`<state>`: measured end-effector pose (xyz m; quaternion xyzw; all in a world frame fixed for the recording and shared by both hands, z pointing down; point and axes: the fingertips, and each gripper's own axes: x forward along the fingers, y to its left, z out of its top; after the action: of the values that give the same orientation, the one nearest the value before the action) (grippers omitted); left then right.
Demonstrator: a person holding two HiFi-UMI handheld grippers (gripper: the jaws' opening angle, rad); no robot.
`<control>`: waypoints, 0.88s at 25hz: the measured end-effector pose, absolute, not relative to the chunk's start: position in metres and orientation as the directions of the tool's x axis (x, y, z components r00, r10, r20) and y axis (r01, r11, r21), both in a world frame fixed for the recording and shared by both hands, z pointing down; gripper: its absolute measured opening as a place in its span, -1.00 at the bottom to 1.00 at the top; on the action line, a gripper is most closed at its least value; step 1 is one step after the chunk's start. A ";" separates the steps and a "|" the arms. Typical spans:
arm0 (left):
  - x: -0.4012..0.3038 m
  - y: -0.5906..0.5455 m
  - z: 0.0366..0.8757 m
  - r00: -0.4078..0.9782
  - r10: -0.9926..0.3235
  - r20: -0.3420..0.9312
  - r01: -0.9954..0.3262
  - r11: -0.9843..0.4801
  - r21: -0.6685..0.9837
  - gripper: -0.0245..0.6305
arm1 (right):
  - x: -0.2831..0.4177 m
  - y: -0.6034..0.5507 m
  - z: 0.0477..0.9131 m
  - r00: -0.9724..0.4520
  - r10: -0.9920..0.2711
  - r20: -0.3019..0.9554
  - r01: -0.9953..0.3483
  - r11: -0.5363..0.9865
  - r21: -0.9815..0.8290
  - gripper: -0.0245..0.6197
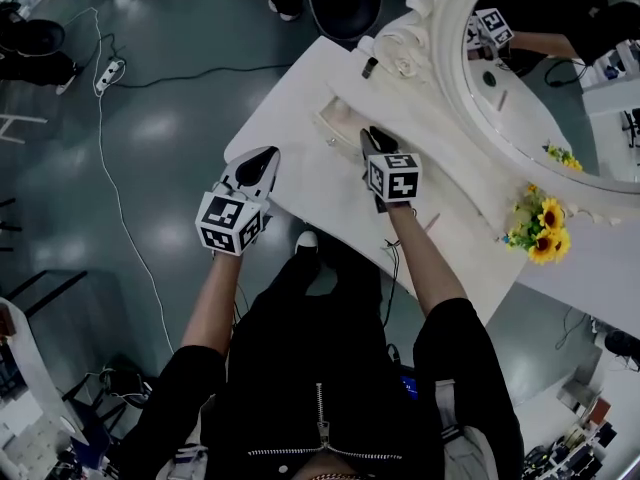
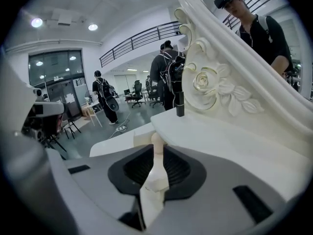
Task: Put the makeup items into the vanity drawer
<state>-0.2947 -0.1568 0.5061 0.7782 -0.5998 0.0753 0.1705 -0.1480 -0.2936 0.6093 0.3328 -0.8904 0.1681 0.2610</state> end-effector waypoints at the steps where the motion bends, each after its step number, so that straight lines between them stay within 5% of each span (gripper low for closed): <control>1: -0.293 -0.158 0.504 0.272 -0.908 0.319 -0.959 -0.226 0.173 -0.85 | -0.147 -0.293 0.603 -0.647 -0.516 0.561 -0.682 0.721 -0.124 -0.76; 4: -0.286 -0.162 0.497 0.288 -0.906 0.311 -0.955 -0.246 0.168 -0.85 | -0.138 -0.290 0.581 -0.659 -0.554 0.509 -0.687 0.719 -0.107 -0.90; 22: -0.162 -0.205 0.455 0.566 -0.794 0.222 -0.824 -0.551 0.130 -0.85 | 0.010 -0.248 0.491 -0.494 -0.800 0.341 -0.860 0.507 -0.056 -0.90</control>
<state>-0.1617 -0.2047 0.4549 0.8781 -0.4606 0.0690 0.1100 0.0102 -0.2484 0.4907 0.4840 -0.8573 0.1098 0.1367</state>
